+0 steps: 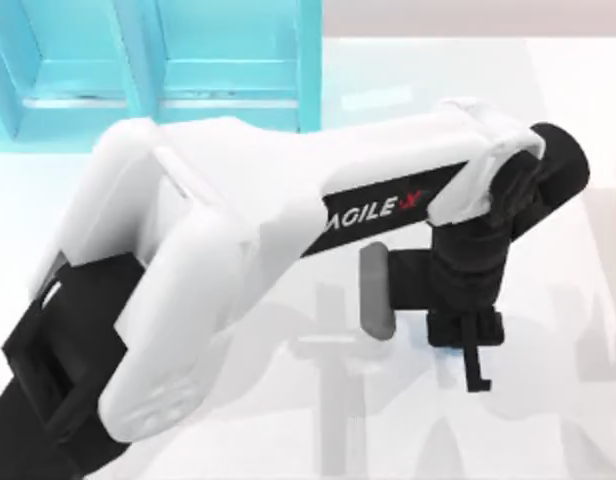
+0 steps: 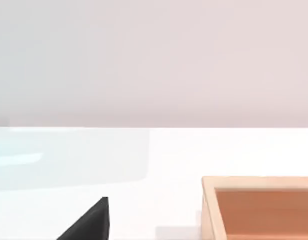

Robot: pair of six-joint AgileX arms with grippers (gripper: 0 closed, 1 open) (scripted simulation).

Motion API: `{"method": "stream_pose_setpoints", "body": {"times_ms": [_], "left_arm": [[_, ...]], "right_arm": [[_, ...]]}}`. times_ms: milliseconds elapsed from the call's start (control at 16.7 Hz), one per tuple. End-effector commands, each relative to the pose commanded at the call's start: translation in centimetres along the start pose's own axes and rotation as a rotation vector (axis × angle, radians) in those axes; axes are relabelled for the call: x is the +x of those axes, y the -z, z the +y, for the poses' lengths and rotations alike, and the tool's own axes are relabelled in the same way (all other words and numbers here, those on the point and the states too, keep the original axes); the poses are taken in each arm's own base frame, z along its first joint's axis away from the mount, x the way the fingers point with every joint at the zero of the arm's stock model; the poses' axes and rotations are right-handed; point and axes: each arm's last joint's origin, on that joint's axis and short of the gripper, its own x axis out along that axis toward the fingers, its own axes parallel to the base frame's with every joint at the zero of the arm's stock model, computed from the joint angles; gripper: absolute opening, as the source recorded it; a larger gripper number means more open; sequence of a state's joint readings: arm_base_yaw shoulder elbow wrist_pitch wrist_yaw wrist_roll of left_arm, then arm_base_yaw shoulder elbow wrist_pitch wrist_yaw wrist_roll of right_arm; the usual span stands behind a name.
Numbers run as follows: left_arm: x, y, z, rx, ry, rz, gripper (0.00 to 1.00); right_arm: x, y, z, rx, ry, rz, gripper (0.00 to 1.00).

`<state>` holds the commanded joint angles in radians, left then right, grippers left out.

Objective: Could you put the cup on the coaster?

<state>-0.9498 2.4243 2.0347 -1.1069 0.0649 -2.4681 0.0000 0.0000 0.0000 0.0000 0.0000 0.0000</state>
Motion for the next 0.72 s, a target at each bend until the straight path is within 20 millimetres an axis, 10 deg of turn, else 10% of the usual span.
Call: {"method": "stream_pose_setpoints", "body": {"times_ms": [720], "left_arm": [[-4.3,-18.2,-8.1,0.622,-0.091,-0.072,0.0]], "right_arm": [[0.0,0.0,0.0,0.0,0.0,0.0,1.0]]}}
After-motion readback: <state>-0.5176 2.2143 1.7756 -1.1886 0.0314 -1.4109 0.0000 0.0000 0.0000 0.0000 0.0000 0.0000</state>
